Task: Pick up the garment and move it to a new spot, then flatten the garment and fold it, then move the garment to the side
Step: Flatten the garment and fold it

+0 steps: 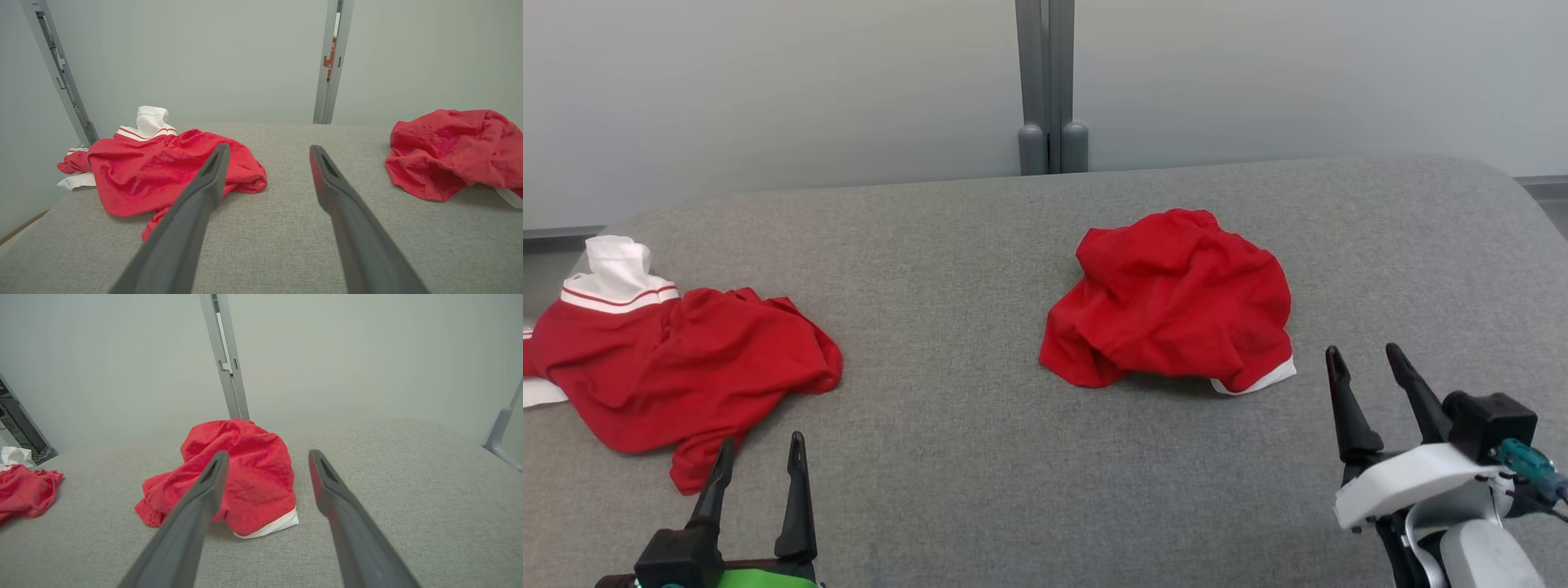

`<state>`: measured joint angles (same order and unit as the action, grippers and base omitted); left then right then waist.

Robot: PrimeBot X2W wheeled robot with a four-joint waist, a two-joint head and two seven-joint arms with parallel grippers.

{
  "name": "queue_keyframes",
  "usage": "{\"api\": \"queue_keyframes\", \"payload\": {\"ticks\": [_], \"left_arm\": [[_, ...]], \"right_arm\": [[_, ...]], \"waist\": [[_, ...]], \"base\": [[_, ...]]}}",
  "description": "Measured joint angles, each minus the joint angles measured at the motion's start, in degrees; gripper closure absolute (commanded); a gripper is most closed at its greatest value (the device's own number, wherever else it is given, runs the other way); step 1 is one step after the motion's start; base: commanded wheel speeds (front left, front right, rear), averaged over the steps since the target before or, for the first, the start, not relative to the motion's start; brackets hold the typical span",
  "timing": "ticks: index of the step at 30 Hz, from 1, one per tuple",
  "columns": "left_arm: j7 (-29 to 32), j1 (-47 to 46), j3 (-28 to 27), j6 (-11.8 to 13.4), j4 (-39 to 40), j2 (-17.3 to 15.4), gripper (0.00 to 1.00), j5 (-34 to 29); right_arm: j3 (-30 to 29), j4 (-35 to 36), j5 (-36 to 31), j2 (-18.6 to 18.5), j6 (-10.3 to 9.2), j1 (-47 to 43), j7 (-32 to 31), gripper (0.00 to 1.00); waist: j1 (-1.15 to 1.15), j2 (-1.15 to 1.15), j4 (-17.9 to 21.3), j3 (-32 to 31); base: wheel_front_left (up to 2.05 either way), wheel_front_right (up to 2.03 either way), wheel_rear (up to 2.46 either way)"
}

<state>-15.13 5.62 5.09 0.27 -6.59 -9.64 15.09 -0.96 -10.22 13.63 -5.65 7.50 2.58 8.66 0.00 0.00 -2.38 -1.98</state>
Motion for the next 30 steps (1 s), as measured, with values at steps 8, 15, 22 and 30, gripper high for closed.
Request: {"api": "queue_keyframes", "payload": {"ticks": [8, 15, 22, 30], "left_arm": [[0.0, -2.0, 1.2, 0.2, 0.2, 0.3, 0.0, -0.2], [0.0, -5.5, 2.5, 0.2, 0.2, 1.3, 0.0, -0.8], [0.0, -9.5, 3.8, -0.2, -0.1, 2.6, 0.0, -1.7], [0.0, -11.5, 4.7, -0.5, -0.7, 3.8, 0.0, -2.3]], "right_arm": [[1.4, -8.1, -0.2, -6.1, 0.0, 12.6, -0.9, 0.0], [2.5, -17.2, 0.4, -10.3, 0.0, 22.9, -0.4, 0.0], [5.0, -29.4, 1.4, -12.4, 0.01, 29.1, 1.0, 0.0], [7.9, -42.5, 3.9, -11.5, 0.01, 31.5, 3.5, 0.0]], "waist": [[0.0, 0.0, -1.0, 2.5], [0.0, 0.0, -2.5, 6.9], [0.0, 0.0, -4.4, 11.6], [0.0, 0.0, -7.4, 14.7]], "base": [[0.0, 0.0, 0.0], [0.0, 0.0, 0.0], [0.0, 0.0, 0.0], [0.0, 0.0, 0.0]]}}
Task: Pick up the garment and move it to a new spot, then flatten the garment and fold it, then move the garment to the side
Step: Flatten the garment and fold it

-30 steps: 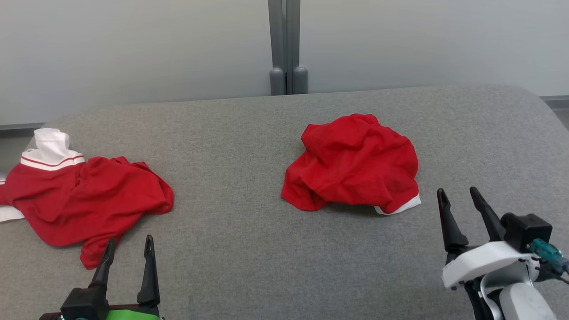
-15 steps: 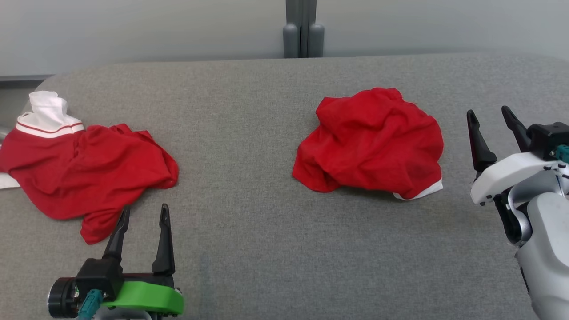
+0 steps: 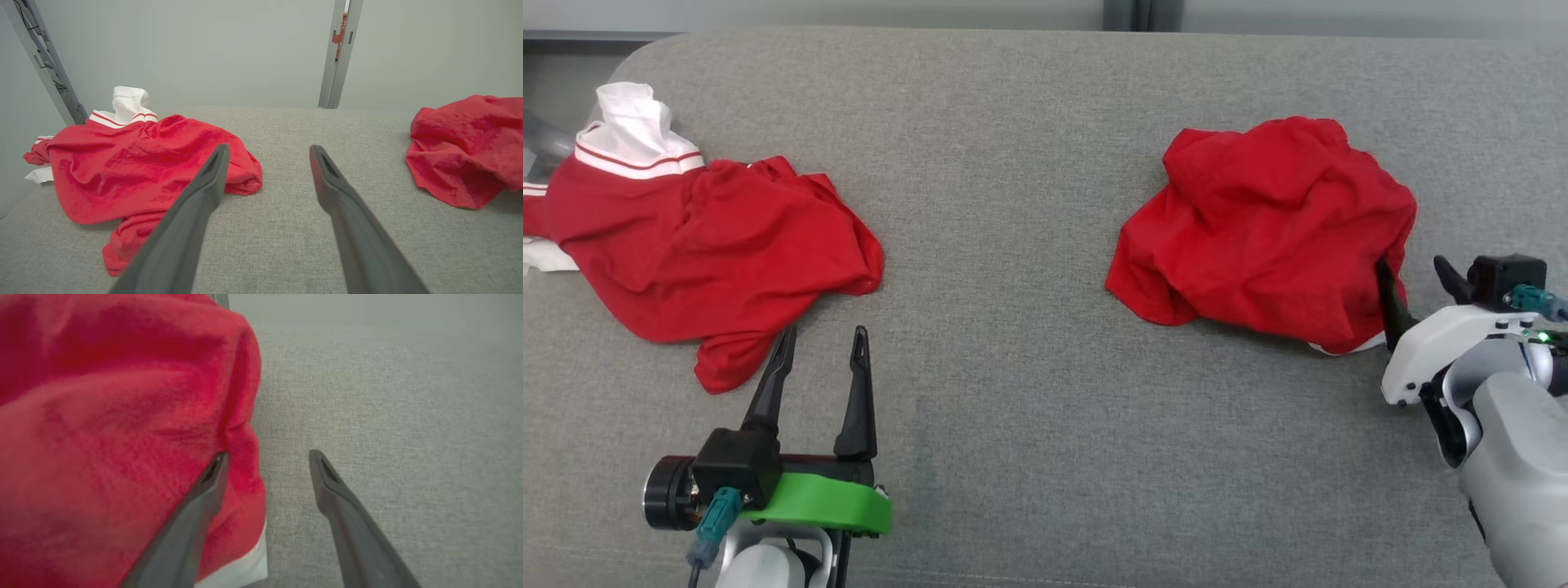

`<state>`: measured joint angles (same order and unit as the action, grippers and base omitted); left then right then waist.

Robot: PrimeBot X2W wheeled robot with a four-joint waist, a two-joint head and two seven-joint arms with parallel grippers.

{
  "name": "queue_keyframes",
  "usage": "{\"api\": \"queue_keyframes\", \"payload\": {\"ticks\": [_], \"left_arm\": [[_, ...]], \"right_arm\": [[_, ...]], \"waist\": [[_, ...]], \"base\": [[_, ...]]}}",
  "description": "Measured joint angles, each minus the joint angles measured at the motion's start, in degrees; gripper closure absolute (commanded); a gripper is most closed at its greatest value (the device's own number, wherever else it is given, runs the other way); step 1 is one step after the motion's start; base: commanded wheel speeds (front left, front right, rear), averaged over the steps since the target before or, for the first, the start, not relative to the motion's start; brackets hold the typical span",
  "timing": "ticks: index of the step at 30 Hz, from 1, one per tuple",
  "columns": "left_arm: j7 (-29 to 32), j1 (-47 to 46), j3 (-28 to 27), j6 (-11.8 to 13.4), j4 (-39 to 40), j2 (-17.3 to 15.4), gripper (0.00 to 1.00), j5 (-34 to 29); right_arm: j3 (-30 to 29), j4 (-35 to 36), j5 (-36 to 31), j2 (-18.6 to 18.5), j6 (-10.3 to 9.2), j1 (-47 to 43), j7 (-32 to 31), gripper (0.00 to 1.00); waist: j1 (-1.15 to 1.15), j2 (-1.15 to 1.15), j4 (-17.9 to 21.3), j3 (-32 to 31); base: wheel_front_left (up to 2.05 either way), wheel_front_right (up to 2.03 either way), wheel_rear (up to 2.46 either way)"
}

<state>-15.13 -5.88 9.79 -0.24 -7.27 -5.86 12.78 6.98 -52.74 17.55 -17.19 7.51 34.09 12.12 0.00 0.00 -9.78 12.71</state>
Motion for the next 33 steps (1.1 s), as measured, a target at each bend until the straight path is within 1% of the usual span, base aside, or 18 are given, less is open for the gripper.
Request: {"api": "queue_keyframes", "payload": {"ticks": [5, 6, 7, 8, 9, 12, 17, 20, 22, 24, 27, 30, 33], "left_arm": [[0.0, -0.1, -0.2, -0.3, -0.5, 0.5, 0.0, 0.0], [0.0, -0.1, -0.4, -0.3, -0.5, 0.5, 0.0, 0.0], [0.0, -0.1, -0.5, -0.4, -0.6, 0.6, 0.0, 0.0], [0.0, -0.1, -0.5, -0.4, -0.7, 0.6, 0.0, 0.0], [0.0, -0.1, -0.6, -0.5, -0.7, 0.6, 0.0, 0.0], [0.0, -0.1, -0.7, -0.7, -1.0, 1.0, 0.0, -0.2], [0.0, -0.1, -1.0, -0.8, -1.6, 1.2, 0.0, -0.3], [0.0, 0.1, -1.7, -1.0, -1.8, 1.3, 0.0, -0.3], [0.0, 1.1, -2.0, -1.1, -1.7, 1.4, 0.0, -0.3], [0.0, 1.4, -2.0, -1.1, -1.6, 1.4, 0.0, -0.3], [0.0, 2.0, -2.1, -1.3, -1.4, 1.5, 0.0, -0.3], [0.0, 2.3, -2.2, -1.5, -1.2, 1.5, 0.0, -0.3], [0.0, 3.0, -2.5, -1.7, -1.1, 1.5, 0.0, -0.4]], "right_arm": [[2.5, -4.4, 2.3, 1.5, 0.0, 0.0, 1.4, 0.0], [3.0, -5.1, 3.1, 1.9, 0.0, 0.0, 1.6, 0.24], [3.4, -5.6, 3.7, 2.0, 0.0, 0.0, 1.7, 0.55], [3.8, -6.1, 4.1, 2.1, 0.0, 0.0, 1.8, 0.83], [4.3, -6.6, 4.8, 2.2, 0.01, 0.2, 1.9, 1.0], [6.1, -7.7, 7.0, 2.1, 0.05, 1.0, 2.0, 1.0], [7.0, -6.8, 8.1, -0.4, 0.03, 2.1, 2.6, 1.0], [7.1, -4.3, 8.3, -1.3, 0.03, 3.0, 2.8, 1.0], [6.9, 0.8, 7.3, -1.7, 0.03, 3.4, 2.9, 1.0], [7.1, 4.0, 6.4, -1.4, 0.03, 3.5, 2.9, 1.0], [8.6, 8.4, 5.0, 0.1, 0.03, 3.4, 2.9, 1.0], [11.5, 12.2, 3.6, 2.1, 0.03, 3.1, 2.9, 1.0], [15.9, 14.6, 2.8, 4.3, 0.03, 2.6, 2.9, 1.0]], "waist": [[0.0, 0.0, -1.0, 0.5], [0.0, 0.0, -1.0, 0.4], [0.0, 0.0, -1.0, 0.3], [0.0, 0.0, -0.9, 0.3], [0.0, 0.0, -0.9, 0.2], [0.0, 0.0, -0.5, 0.1], [0.0, 0.0, -0.1, -1.1], [0.0, 0.0, 0.1, -2.3], [0.0, 0.0, 0.3, -3.7], [0.0, 0.0, 0.3, -4.5], [0.0, 0.0, 0.2, -5.8], [0.0, 0.0, -0.3, -6.6], [0.0, 0.0, -1.1, -7.0]], "base": [[0.0, 0.0, 0.0], [0.0, 0.0, 0.0], [0.0, 0.0, 0.0], [0.0, 0.0, 0.0], [0.0, 0.0, 0.0], [0.0, 0.0, 0.0], [0.0, 0.0, 0.0], [0.0, 0.0, 0.0], [0.0, 0.0, 0.0], [0.0, 0.0, 0.0], [0.0, 0.0, 0.0], [0.0, 0.0, 0.0], [0.0, 0.0, 0.0]]}}
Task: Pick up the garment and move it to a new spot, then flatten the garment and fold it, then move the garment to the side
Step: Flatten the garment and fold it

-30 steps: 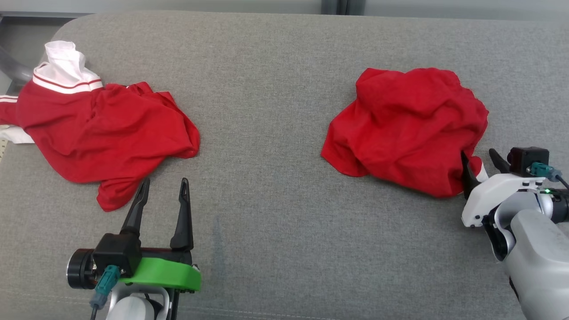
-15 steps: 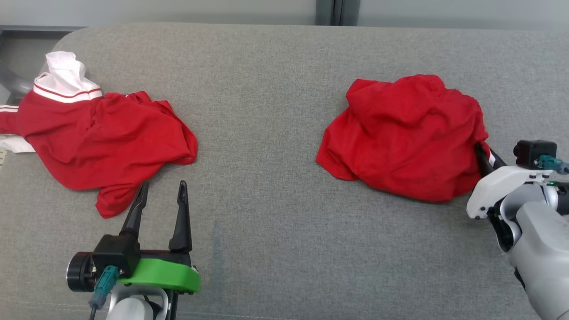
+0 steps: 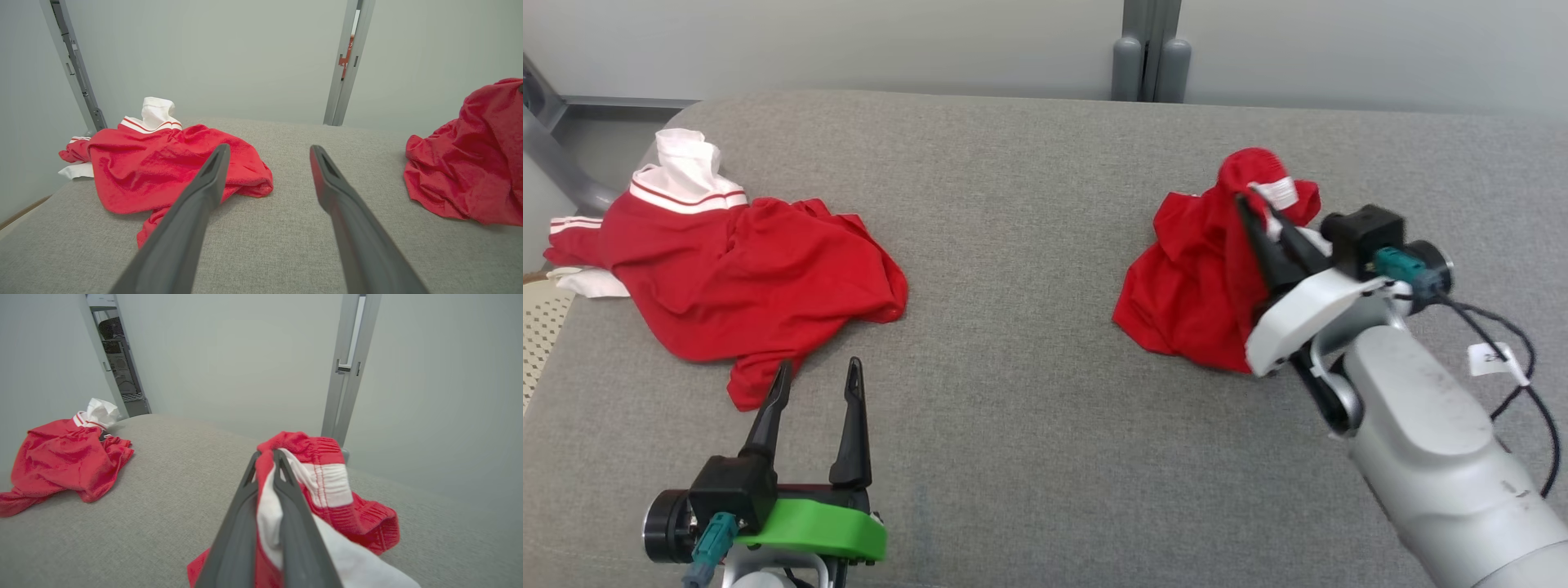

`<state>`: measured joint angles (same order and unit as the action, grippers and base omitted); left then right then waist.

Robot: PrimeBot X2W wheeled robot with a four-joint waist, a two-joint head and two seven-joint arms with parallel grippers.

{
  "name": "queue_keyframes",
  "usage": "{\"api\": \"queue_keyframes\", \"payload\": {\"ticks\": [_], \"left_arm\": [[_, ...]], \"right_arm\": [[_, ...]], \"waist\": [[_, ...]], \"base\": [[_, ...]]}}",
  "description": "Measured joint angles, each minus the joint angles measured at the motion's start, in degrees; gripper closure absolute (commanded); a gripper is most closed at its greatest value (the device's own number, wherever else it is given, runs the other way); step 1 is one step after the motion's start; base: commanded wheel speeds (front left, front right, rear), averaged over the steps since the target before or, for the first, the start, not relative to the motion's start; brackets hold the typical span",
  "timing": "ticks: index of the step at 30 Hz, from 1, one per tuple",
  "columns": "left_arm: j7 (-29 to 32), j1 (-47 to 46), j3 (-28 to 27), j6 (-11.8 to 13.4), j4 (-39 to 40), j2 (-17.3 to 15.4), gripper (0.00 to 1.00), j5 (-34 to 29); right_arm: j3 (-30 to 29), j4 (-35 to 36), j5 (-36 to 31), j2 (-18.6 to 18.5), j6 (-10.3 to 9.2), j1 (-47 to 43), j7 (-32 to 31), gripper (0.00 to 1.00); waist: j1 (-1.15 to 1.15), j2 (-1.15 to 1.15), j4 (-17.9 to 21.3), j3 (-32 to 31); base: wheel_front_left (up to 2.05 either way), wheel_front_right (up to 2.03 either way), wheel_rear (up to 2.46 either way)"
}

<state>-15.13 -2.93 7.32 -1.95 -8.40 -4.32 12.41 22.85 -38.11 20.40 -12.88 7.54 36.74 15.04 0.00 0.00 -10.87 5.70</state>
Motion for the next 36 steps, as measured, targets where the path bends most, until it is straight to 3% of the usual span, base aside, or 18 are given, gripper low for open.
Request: {"api": "queue_keyframes", "payload": {"ticks": [8, 14, 15, 16, 22, 28, 36], "left_arm": [[0.0, 0.2, 0.0, -0.1, -0.1, 0.3, 0.0, 0.0], [0.0, 0.2, 0.3, -0.1, -0.1, 0.6, 0.0, 0.0], [0.0, 0.2, 0.3, -0.1, -0.1, 0.7, 0.0, 0.0], [0.0, 0.3, 0.3, -0.1, 0.0, 0.8, 0.0, 0.0], [0.0, 0.9, -0.1, 0.0, 0.0, 1.0, 0.0, 0.0], [0.0, 0.9, -0.5, 0.0, 0.0, 1.1, 0.0, 0.0], [0.0, 0.9, -0.1, -0.4, 0.1, 1.2, 0.0, -0.1]], "right_arm": [[17.1, -0.3, 0.9, 5.9, 0.0, -3.2, 0.0, 1.0], [26.1, -2.4, 3.6, 8.4, 0.0, -7.5, 0.0, 0.98], [27.0, -2.6, 3.9, 8.7, 0.0, -8.2, 0.0, 0.72], [27.9, -2.7, 4.1, 8.8, 0.0, -8.7, 0.0, 0.0], [26.0, -0.7, 4.7, 8.5, 0.0, -9.1, 0.0, 0.0], [18.5, 2.2, 3.2, 2.9, 0.0, -7.4, 0.0, 0.0], [10.5, -0.6, 1.2, -2.7, 0.0, -3.0, 0.0, 0.0]], "waist": [[0.0, 0.0, -2.1, 0.0], [0.0, 0.0, -3.4, 0.3], [0.0, 0.0, -3.5, 0.3], [0.0, 0.0, -3.5, 0.4], [0.0, 0.0, -2.6, 0.2], [0.0, 0.0, -1.0, -0.5], [0.0, 0.0, -0.5, -0.5]], "base": [[0.0, 0.0, 0.0], [0.0, 0.0, 0.0], [0.0, 0.0, 0.0], [0.0, 0.0, 0.0], [0.0, 0.0, 0.0], [0.0, 0.0, 0.0], [0.0, 0.0, 0.0]]}}
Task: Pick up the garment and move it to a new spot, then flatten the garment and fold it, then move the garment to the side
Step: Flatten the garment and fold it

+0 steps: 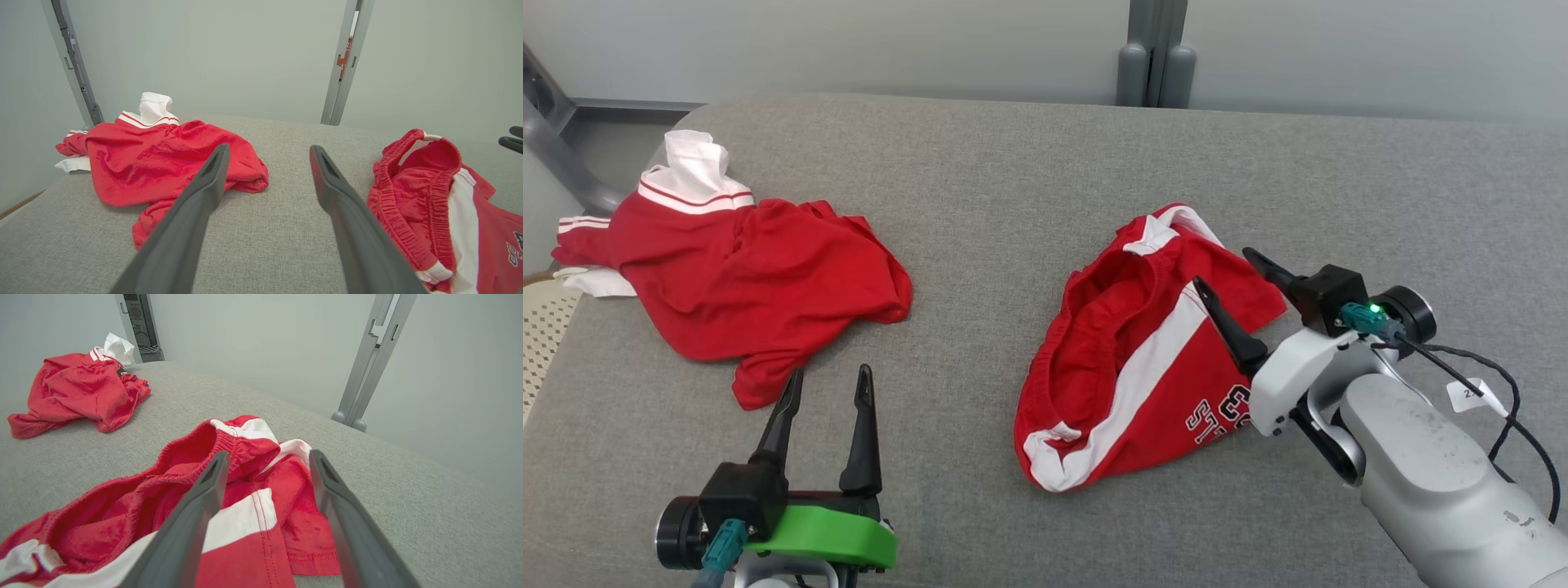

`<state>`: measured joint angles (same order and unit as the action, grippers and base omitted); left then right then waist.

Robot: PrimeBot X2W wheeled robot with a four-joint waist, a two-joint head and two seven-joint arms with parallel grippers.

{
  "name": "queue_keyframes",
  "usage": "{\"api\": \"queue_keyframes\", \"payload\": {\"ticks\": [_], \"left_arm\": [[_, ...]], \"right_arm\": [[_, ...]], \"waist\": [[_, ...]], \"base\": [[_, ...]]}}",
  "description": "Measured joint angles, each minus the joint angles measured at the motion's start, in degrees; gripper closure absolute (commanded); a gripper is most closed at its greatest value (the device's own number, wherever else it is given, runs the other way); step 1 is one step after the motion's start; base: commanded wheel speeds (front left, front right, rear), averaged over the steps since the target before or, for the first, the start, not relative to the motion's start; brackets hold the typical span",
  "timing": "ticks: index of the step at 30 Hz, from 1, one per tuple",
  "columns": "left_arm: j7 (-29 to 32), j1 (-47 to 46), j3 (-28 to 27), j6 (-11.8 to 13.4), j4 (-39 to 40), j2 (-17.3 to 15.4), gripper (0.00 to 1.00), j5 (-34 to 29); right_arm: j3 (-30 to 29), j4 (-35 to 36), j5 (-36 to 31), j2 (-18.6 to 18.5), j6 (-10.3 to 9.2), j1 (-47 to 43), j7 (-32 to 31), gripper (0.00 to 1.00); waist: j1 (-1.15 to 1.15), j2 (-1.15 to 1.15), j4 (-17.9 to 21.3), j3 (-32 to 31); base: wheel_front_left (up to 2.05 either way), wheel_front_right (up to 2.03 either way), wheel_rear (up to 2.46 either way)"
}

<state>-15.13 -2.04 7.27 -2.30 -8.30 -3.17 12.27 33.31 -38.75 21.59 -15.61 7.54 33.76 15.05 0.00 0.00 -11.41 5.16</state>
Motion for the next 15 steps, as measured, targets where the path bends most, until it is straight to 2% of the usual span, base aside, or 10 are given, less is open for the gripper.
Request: {"api": "queue_keyframes", "payload": {"ticks": [6, 15], "left_arm": [[0.0, -0.1, 0.4, -0.1, 0.0, 0.1, 0.0, -0.1], [0.0, -1.5, 1.9, 0.1, 0.0, 0.2, 0.0, 0.3]], "right_arm": [[0.3, -4.8, 0.5, -0.6, 0.0, 2.2, -1.0, 0.0], [5.3, -10.9, 5.2, -0.7, 0.0, 4.5, -3.9, 0.0]], "waist": [[0.0, 0.0, -1.3, 1.2], [0.0, 0.0, -4.0, 3.7]], "base": [[0.0, 0.0, 0.0], [0.0, 0.0, 0.0]]}}
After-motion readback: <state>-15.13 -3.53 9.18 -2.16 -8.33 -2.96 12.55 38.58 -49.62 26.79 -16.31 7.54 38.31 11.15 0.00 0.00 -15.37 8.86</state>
